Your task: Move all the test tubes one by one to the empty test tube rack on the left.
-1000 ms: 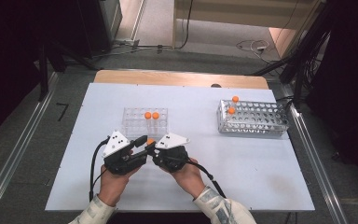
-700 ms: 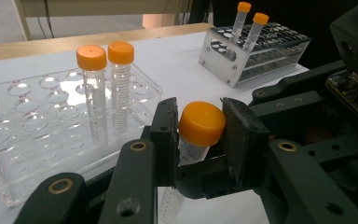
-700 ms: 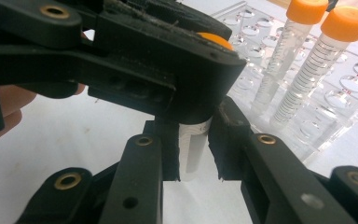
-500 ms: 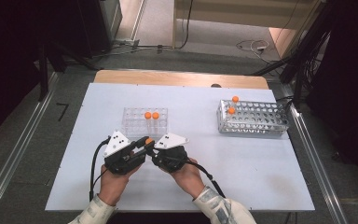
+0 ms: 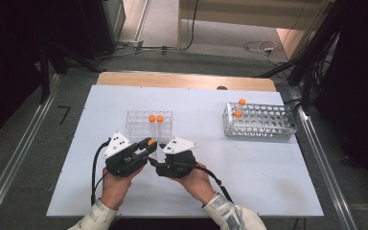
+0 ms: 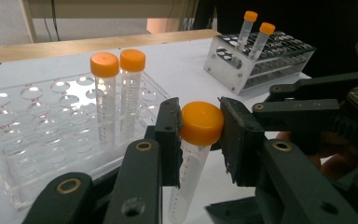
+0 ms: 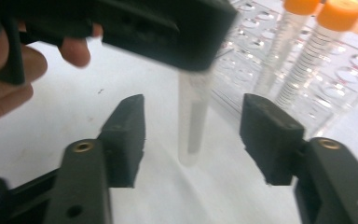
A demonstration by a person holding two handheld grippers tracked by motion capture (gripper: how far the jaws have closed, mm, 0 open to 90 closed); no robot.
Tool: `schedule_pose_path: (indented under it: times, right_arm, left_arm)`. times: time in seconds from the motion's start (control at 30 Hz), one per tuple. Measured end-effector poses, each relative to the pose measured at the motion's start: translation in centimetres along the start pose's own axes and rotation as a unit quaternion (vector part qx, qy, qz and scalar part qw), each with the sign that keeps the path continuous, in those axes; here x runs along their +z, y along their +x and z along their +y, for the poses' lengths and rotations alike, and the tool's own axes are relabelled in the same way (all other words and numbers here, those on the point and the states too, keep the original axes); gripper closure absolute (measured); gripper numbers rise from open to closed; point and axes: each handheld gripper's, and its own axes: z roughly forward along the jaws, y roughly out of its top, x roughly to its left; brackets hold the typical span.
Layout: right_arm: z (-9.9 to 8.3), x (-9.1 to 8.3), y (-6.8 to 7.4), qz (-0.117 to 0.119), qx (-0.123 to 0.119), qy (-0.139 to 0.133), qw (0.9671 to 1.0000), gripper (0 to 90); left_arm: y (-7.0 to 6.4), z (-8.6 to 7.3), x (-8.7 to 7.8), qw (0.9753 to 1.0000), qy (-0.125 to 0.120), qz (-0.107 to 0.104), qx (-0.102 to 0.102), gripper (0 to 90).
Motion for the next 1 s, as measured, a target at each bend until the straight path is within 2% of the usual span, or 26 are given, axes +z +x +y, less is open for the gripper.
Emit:
schedule_pose_path:
  times: [0.03, 0.17, 0.27, 0.4, 0.7, 1.0]
  right_arm:
    - [-0.1, -0.2, -0.2, 0.0, 0.003, 0.001, 1.0, 33.7]
    - [-1.0, -1.4, -1.1, -0.005, 0.006, 0.006, 1.0, 30.2]
    - [-2.0, -2.5, -2.0, -0.012, 0.007, 0.016, 0.9998, 29.0]
    - [-3.4, -4.2, -3.5, -0.028, 0.023, 0.015, 0.9992, 28.7]
    - [-5.6, -7.7, -7.2, -0.069, 0.071, 0.006, 0.9951, 28.0]
    - [-7.1, -9.7, -9.3, -0.095, 0.09, 0.003, 0.9914, 28.0]
  left_arm:
    - [0.0, 0.1, 0.0, 1.0, -0.002, 0.001, -0.001, 69.3]
    - [0.3, 0.4, -0.2, 1.0, -0.006, 0.006, -0.002, 69.3]
    - [0.7, 0.7, -0.3, 0.9999, -0.008, 0.011, -0.007, 69.3]
    - [1.1, 1.0, -0.3, 0.9997, -0.011, 0.018, -0.012, 69.3]
    - [1.9, 1.9, -0.3, 0.9991, -0.02, 0.031, -0.021, 69.3]
    - [2.4, 3.4, -0.5, 0.9985, -0.028, 0.04, -0.025, 69.3]
